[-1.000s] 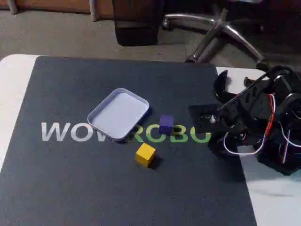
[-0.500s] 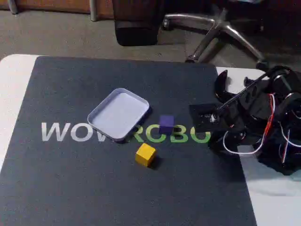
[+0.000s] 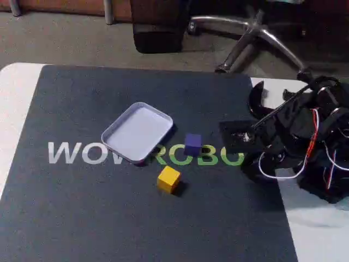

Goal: Move blocks one by one until all three blocks are in the tray.

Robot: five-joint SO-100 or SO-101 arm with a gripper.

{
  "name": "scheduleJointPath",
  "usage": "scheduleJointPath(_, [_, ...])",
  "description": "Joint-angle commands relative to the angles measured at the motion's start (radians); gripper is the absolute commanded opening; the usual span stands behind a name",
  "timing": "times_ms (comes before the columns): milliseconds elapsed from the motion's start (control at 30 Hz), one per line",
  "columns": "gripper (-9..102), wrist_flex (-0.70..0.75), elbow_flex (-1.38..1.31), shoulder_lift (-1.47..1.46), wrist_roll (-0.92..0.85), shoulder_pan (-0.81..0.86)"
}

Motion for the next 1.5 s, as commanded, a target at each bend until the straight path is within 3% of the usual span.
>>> scheduleJointPath(0, [-7,-0.003,-0.003,0.003,-0.005,-0.031])
scheduleJointPath(233, [-7,-0.003,-0.003,0.002,-0.006,0.035])
scheduleJointPath(467, [-8,-0.015,-0.003,0.000,-0.267,0.276])
scheduleJointPath(767, [-8,-0.336,-0.023,0.000,-0.152,0.307])
scheduleJointPath(1100, [-8,-0.209,-0.322,-0.043,-0.123,0.155])
scheduleJointPath(1267, [-8,-0.123,-0.643,-0.431,-0.123,0.112])
scheduleJointPath(1467, [-8,0.034,-1.129,-0.942,0.014,0.044])
